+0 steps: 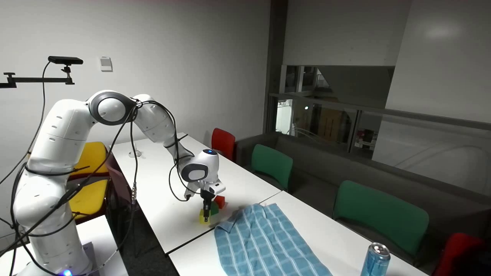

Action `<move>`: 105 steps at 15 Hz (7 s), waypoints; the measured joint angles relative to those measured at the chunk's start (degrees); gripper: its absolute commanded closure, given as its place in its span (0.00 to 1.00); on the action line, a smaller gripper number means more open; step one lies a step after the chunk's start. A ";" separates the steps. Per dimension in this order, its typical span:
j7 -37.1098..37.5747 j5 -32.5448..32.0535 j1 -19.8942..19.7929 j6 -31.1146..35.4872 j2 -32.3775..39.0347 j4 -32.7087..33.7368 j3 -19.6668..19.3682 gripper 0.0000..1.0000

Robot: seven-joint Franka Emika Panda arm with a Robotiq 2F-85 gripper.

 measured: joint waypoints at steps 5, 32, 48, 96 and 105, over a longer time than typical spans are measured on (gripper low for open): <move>-0.12 -0.67 0.73 -0.01 3.34 2.83 0.07 0.00; 9.30 -4.77 -0.14 -0.96 -14.69 -4.99 -10.13 0.44; 8.62 1.41 -5.63 -0.57 -9.47 0.52 -7.67 0.69; 11.09 10.80 -17.42 -14.54 28.24 46.32 -6.80 0.00; 11.25 9.91 -13.32 -12.39 14.03 34.38 -7.28 0.00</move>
